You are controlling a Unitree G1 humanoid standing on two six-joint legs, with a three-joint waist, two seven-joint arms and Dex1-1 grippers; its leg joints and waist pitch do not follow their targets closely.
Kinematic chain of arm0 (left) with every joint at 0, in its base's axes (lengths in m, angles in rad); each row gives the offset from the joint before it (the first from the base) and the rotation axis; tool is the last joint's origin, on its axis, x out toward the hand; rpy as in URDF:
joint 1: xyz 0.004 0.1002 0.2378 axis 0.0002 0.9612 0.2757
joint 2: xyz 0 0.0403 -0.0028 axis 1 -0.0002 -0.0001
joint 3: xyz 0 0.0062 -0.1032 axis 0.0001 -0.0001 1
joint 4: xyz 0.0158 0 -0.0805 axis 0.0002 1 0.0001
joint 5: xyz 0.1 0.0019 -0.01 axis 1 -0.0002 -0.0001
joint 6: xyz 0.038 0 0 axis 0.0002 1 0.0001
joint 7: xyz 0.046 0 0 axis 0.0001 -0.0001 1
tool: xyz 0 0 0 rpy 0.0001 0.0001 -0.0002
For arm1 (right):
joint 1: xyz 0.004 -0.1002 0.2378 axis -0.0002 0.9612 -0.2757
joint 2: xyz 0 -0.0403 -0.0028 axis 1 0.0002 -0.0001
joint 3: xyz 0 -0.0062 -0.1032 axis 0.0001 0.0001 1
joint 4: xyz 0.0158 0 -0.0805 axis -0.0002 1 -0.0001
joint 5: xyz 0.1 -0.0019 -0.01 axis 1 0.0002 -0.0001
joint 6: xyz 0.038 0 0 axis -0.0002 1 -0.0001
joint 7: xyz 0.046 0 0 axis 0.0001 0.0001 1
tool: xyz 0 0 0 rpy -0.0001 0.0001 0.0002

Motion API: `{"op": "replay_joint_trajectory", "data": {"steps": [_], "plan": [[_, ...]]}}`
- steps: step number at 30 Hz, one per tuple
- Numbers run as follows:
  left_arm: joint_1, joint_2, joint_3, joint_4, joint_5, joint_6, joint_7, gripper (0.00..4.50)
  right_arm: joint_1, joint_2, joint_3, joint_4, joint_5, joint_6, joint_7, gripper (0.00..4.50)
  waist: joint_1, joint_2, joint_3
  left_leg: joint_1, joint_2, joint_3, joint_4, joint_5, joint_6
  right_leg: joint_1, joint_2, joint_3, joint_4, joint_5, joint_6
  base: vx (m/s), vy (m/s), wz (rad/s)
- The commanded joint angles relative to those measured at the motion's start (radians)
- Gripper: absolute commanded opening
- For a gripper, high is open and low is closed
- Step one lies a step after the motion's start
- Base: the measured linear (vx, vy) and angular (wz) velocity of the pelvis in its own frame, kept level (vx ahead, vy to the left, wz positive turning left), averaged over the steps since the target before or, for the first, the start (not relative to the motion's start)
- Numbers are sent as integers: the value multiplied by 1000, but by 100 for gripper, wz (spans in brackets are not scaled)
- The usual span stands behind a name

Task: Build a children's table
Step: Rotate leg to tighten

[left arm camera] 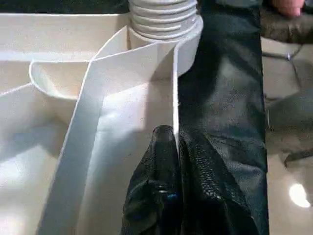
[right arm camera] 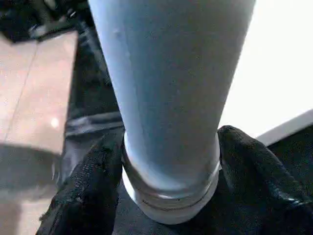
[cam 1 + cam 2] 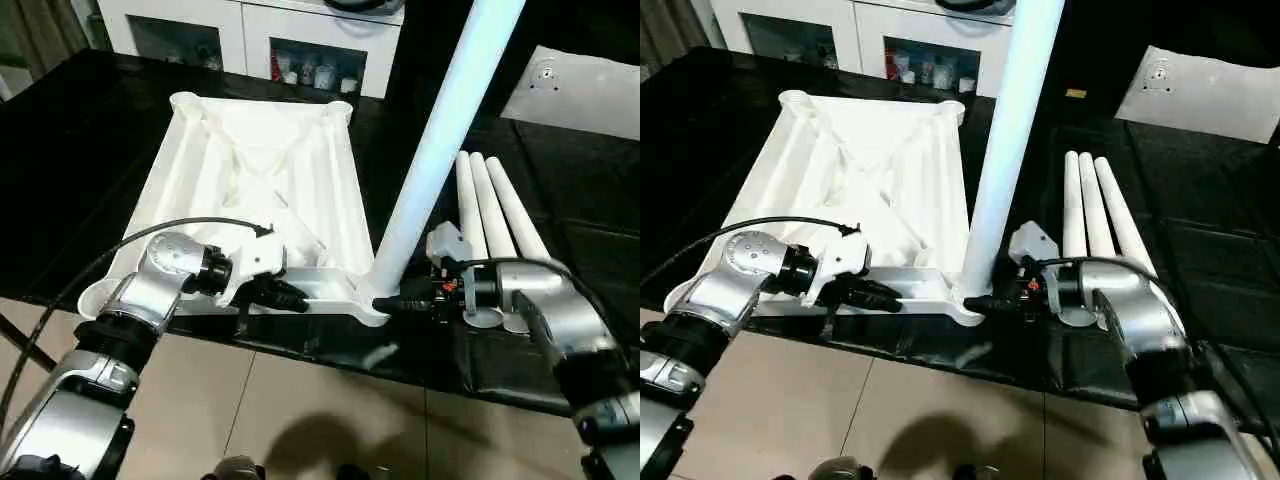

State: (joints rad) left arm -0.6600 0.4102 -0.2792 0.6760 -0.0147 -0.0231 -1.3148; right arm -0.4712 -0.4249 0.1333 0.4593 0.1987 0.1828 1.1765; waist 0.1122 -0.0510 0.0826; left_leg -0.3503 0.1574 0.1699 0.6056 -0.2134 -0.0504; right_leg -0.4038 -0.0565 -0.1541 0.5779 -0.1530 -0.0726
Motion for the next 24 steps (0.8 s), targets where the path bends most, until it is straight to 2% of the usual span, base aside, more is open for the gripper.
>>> {"op": "replay_joint_trajectory", "data": {"steps": [1,2,3,4,5,8,10,11,12,15,16,18,19,20,24], "plan": [[-28,-50,53,-45,-44,38,113,0,16,58,3,-28,32,62,-71,272,-8,2,-78,3,90,-29,-65,-42,98,70,-125,81,-78,-351,-64,0,0,0],[-25,-70,70,-55,-45,75,176,0,25,101,-3,-25,15,83,-158,272,-9,1,-77,4,87,-28,-66,-52,92,70,-126,80,-84,-373,-59,0,0,0],[-25,-70,70,-55,-45,75,176,0,25,101,-3,-25,15,83,-158,272,-13,3,-76,6,85,-28,-67,-63,75,69,-126,78,-89,-404,-52,0,0,0],[-23,-84,82,-63,-49,91,211,0,26,124,-1,-16,1,86,-200,272,-16,1,-76,4,82,-29,-67,-66,71,72,-126,76,-91,-419,-45,0,0,0],[-21,-106,99,-78,-61,127,252,0,25,158,-3,0,-15,81,-258,272,-28,-1,-73,2,78,-28,-67,-73,60,71,-126,75,-97,-454,-27,0,0,0],[-16,-187,130,-137,-38,239,423,0,-15,311,-43,80,-34,100,-499,272,-40,-2,-74,3,74,-28,-66,-73,55,71,-127,73,-101,-475,-22,0,0,0],[-20,-219,144,-151,-28,283,494,0,-38,355,-56,109,-41,105,-576,272,-52,-1,-76,1,77,-29,-66,-47,67,71,-123,77,-95,-431,-35,0,0,0],[-25,-262,161,-171,-30,343,573,0,-69,408,-74,145,-49,112,-673,272,-51,0,-76,2,79,-30,-67,-42,70,71,-125,77,-92,-417,-41,0,0,0],[-29,-286,166,-180,-22,360,622,0,-88,433,-79,164,-56,112,-717,272,-55,1,-77,0,82,-31,-67,-29,75,71,-125,79,-86,-383,-61,0,0,0],[-33,-326,170,-200,-16,391,684,0,-121,468,-80,194,-75,114,-780,272,-54,0,-82,0,87,-31,-65,11,100,71,-125,86,-69,-281,-94,0,0,0],[-37,-354,170,-216,-6,403,731,0,-149,495,-102,220,-72,126,-826,272,-56,2,-86,0,89,-31,-63,42,121,71,-127,89,-56,-208,-122,0,0,0],[-37,-374,168,-232,-4,417,749,0,-166,511,-126,237,-72,114,-858,272,-55,-1,-88,-2,86,-29,-60,69,143,73,-127,91,-48,-153,-139,0,0,0],[-36,-377,166,-237,3,417,754,0,-169,513,-131,240,-75,105,-865,272,-55,-1,-85,-2,84,-27,-60,66,157,71,-127,90,-51,-153,-141,0,0,0],[-34,-381,165,-244,10,422,759,0,-173,515,-134,245,-78,97,-872,328,-55,-1,-85,-2,83,-27,-60,62,160,73,-126,89,-53,-161,-138,0,0,0],[-20,-355,147,-250,34,432,745,0,-164,495,-139,231,-74,78,-842,351,-58,2,-81,-4,84,-28,-62,23,156,74,-125,86,-63,-220,-109,0,0,0]]}}
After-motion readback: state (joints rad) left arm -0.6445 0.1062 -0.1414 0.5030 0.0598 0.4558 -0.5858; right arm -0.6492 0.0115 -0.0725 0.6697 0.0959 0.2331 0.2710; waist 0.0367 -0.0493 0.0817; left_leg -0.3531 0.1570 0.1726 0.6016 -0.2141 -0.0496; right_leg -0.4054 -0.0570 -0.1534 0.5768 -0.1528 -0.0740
